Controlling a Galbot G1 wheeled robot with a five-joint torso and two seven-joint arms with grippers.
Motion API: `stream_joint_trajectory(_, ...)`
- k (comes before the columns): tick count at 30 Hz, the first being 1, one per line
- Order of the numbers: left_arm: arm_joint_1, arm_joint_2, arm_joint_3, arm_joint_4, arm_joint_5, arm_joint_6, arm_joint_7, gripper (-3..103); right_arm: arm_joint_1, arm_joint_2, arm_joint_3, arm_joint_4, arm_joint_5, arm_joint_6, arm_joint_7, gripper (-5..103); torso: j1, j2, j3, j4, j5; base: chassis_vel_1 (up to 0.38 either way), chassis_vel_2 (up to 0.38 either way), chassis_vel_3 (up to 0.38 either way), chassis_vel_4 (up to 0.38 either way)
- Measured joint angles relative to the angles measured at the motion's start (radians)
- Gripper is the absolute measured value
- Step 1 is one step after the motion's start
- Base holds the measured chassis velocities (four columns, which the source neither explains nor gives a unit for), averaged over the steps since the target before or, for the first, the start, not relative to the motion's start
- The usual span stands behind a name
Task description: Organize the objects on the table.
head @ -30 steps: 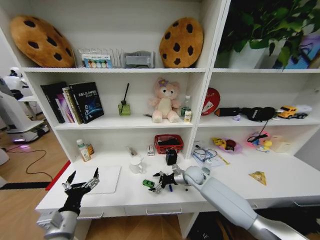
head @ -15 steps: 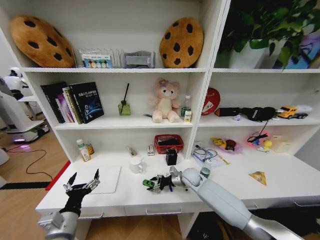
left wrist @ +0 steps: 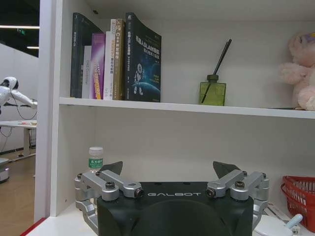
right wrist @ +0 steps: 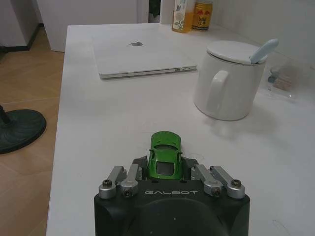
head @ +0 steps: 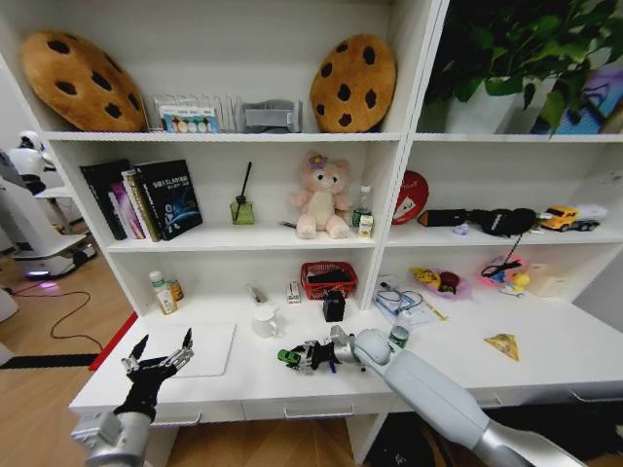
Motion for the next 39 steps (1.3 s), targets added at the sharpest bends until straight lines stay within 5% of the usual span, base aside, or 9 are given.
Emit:
stream_joint_trajectory(2,0.000,0.000,0.003,-0.002,0.002,0.002,-0.001,100,0.001,-0.001,-0.001,0.000,0.000,0.001,-0.002,35,0.000,0.000,0.000,0.0001,0.0001,0.000,0.000,0.000,0.000)
stream_joint_trajectory(14,0.002,0.000,-0.001,-0.004,0.003,0.004,-0.001,100,-0.008,-0.010,0.005,0.030,0.002,0.014,0.005,35,0.000,0.000,0.000,0.0000,-0.0003,0.000,0.000,0.000,0.000)
stream_joint_trajectory(19,0.001,0.002,0.000,-0.002,0.002,0.006,-0.002,100,-0.032,-0.035,0.059,0.209,0.102,-0.008,0.039,35,0.000,0.000,0.000,-0.0001,-0.0002,0.000,0.000,0.000,0.000)
stream_joint_trajectory(23,0.002,0.001,0.006,0.000,0.004,0.006,-0.002,100,-0.017,-0.042,0.105,0.335,0.198,-0.037,0.101,35,0.000,0.000,0.000,0.0000,-0.0003,0.000,0.000,0.000,0.000)
stream_joint_trajectory(28,0.005,-0.003,0.017,0.000,0.011,0.006,-0.002,100,0.054,0.006,0.138,0.383,0.297,-0.041,0.289,35,0.000,0.000,0.000,-0.0002,-0.0001,0.000,0.000,0.000,0.000)
stream_joint_trajectory(33,0.003,-0.002,0.030,0.000,0.019,0.006,-0.006,100,0.223,0.186,0.179,0.304,0.389,-0.051,0.475,35,0.000,0.000,0.000,0.0003,-0.0002,0.000,0.000,0.000,0.000)
stream_joint_trajectory(39,0.001,0.001,0.028,-0.001,0.016,0.007,-0.010,100,0.361,0.291,0.189,0.163,0.405,-0.048,0.592,35,0.000,0.000,0.000,0.0001,-0.0004,0.000,0.000,0.000,0.000)
